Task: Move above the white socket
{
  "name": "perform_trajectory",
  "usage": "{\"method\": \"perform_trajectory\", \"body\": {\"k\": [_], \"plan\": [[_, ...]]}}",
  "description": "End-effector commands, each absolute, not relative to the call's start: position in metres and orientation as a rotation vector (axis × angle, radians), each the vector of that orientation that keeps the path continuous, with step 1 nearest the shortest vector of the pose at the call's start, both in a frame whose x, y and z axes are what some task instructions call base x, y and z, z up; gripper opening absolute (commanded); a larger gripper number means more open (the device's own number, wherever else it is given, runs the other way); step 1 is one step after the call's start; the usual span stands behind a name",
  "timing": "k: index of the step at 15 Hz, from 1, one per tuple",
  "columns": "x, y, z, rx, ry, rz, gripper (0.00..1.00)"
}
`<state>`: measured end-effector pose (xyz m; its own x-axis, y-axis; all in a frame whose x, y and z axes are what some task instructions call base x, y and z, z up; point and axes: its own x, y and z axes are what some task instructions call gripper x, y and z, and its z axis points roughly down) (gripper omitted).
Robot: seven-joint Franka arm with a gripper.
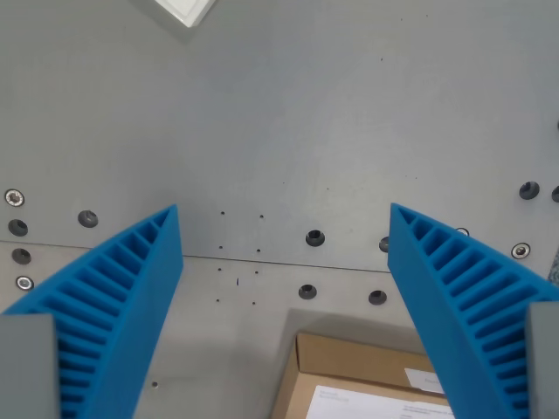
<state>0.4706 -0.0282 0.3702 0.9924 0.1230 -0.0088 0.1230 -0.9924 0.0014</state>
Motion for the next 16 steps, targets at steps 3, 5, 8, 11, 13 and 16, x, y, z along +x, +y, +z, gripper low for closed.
{"method": "perform_trajectory", "body": {"k": [3, 5, 8, 11, 13, 16], "plan": [[0.473, -0.026, 0.368, 3.136, 0.108, 0.004, 1.00], [0.474, -0.025, 0.365, 3.135, 0.072, 0.012, 1.00], [0.478, -0.022, 0.358, 3.132, 0.011, 0.027, 1.00], [0.482, -0.019, 0.349, 3.131, -0.061, 0.036, 1.00], [0.485, -0.016, 0.343, 3.131, -0.115, 0.042, 1.00], [0.489, -0.012, 0.333, 3.129, -0.191, 0.053, 1.00]]}}
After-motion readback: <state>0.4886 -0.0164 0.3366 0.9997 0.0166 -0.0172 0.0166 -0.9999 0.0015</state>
